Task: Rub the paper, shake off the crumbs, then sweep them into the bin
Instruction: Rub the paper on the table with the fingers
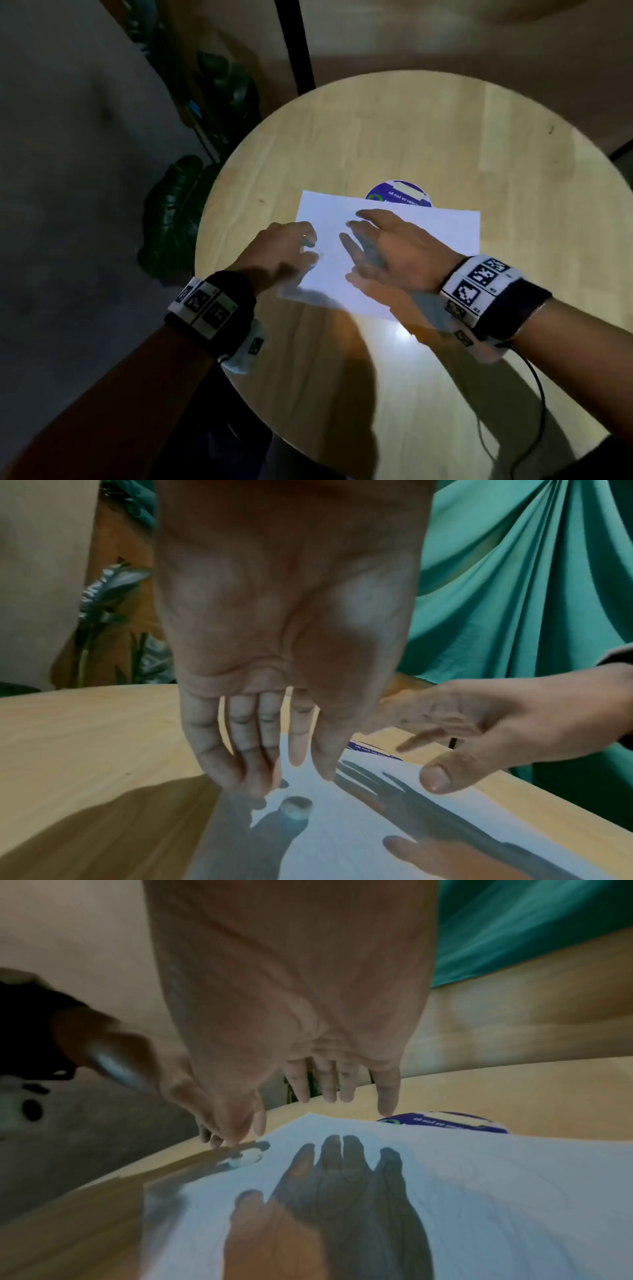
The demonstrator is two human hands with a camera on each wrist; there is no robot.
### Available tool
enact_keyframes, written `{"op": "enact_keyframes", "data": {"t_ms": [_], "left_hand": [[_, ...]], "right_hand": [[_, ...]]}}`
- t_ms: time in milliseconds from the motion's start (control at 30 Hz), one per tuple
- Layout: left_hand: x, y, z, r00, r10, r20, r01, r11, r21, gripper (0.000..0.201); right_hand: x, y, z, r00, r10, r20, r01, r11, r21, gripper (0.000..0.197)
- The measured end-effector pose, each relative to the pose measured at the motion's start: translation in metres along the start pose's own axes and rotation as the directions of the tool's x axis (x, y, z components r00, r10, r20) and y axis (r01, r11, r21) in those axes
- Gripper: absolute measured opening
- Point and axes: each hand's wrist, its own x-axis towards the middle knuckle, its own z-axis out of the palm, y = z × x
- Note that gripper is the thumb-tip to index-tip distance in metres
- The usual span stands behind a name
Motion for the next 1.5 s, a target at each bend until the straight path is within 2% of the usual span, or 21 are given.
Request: {"op": "enact_keyframes", "data": {"t_ms": [100,233,367,567,667,833,933,1033,1100,1167,1200,1267,1333,1367,1467,1500], "left_hand": [[0.012,-0.006,0.012,1.000,0.012,-0.001,-0.011,0.989,0.144,0.024],[0.018,-0.012,0.020,0.996,0.088,-0.004,-0.086,0.987,0.139,0.021],[0.023,-0.014,0.021,0.988,0.153,0.011,-0.153,0.973,0.171,0.022],[0.018,-0.015,0.021,0.966,0.254,-0.046,-0.245,0.959,0.140,0.023],[0.011,-0.022,0.018,0.964,0.263,-0.050,-0.259,0.963,0.075,0.016],[0.000,-0.036,0.022,0.958,0.271,-0.088,-0.264,0.961,0.085,0.007],[-0.006,-0.041,0.028,0.954,0.274,-0.121,-0.265,0.961,0.083,0.007],[-0.017,-0.043,0.036,0.935,0.309,-0.176,-0.283,0.946,0.159,0.012],[-0.029,-0.044,0.041,0.937,0.335,-0.098,-0.320,0.937,0.142,0.011],[-0.042,-0.044,0.043,0.937,0.346,0.046,-0.349,0.928,0.129,0.009],[-0.044,-0.045,0.043,0.932,0.355,0.069,-0.362,0.919,0.159,0.008],[-0.040,-0.046,0.040,0.921,0.388,-0.037,-0.364,0.890,0.275,0.008],[-0.039,-0.047,0.041,0.886,0.432,-0.166,-0.354,0.864,0.358,0.008],[-0.039,-0.048,0.041,0.878,0.449,-0.164,-0.370,0.856,0.361,0.008],[-0.047,-0.047,0.044,0.895,0.445,0.030,-0.436,0.858,0.271,0.006],[-0.047,-0.048,0.042,0.895,0.444,0.049,-0.440,0.857,0.268,0.005]], "right_hand": [[0.018,0.000,0.015,0.997,-0.074,0.010,0.074,0.990,-0.117,0.104],[0.034,-0.005,0.029,0.995,-0.091,0.041,0.096,0.981,-0.168,0.111],[0.035,-0.003,0.038,0.993,-0.070,0.094,0.086,0.981,-0.173,0.103],[0.029,0.000,0.057,0.995,-0.102,0.020,0.103,0.973,-0.205,0.089],[0.023,-0.008,0.059,0.998,-0.051,0.033,0.057,0.977,-0.204,0.091],[0.011,-0.025,0.066,0.999,-0.004,0.038,0.014,0.963,-0.268,0.088],[0.005,-0.033,0.070,0.998,0.038,0.044,-0.025,0.962,-0.270,0.093],[0.001,-0.042,0.074,0.996,0.077,0.050,-0.062,0.964,-0.258,0.101],[-0.001,-0.049,0.080,0.994,0.098,0.043,-0.083,0.961,-0.263,0.105],[-0.005,-0.054,0.084,0.994,0.107,0.024,-0.097,0.959,-0.268,0.094],[-0.007,-0.055,0.085,0.994,0.109,0.017,-0.101,0.958,-0.267,0.089],[-0.011,-0.058,0.085,0.993,0.116,0.012,-0.109,0.958,-0.266,0.089],[-0.014,-0.060,0.085,0.990,0.137,0.017,-0.128,0.958,-0.258,0.093],[-0.014,-0.061,0.085,0.989,0.145,0.022,-0.135,0.957,-0.257,0.094],[-0.011,-0.060,0.086,0.988,0.149,0.030,-0.138,0.962,-0.237,0.094],[-0.011,-0.060,0.086,0.988,0.152,0.026,-0.142,0.962,-0.232,0.094]]}}
